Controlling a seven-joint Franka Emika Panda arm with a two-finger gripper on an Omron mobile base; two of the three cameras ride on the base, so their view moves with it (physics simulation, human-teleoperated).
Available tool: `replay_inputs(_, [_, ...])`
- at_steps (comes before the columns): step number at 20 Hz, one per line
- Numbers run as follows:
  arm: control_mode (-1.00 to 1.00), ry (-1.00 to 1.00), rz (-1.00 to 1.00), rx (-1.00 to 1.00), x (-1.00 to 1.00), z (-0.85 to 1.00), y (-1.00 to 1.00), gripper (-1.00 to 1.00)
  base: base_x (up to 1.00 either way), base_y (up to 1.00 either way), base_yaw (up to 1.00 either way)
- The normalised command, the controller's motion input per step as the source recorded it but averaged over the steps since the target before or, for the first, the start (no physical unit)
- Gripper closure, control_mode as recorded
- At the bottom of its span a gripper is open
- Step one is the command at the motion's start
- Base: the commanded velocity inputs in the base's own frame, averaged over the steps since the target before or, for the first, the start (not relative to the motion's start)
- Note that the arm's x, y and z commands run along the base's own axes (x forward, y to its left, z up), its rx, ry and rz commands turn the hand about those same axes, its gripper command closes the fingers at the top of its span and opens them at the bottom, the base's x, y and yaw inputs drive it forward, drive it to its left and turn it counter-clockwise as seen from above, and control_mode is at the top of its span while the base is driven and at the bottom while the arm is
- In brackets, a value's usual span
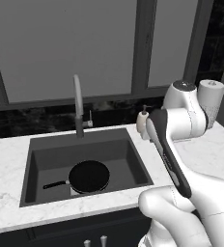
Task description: Pick the pan and sponge and place them into the sink. Then turn on the water.
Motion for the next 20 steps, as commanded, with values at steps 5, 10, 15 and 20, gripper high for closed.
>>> replay_inputs(5, [-1.00, 0.00, -0.03, 0.02, 0.28, -0.21, -0.64, -1.00, 0.00, 0.00, 0.00])
replay_inputs(10, [-1.00, 0.03, -0.09, 0.06, 0.23, -0.24, -0.95, -1.00, 0.00, 0.00, 0.00])
replay_inputs(15, [-1.00, 0.06, -0.14, 0.07, 0.08, -0.35, -0.88, -1.00, 0.00, 0.00, 0.00])
replay_inputs(20, [-1.00, 0.08, -0.16, 0.11, 0.12, -0.38, -0.56, -1.00, 0.00, 0.00, 0.00])
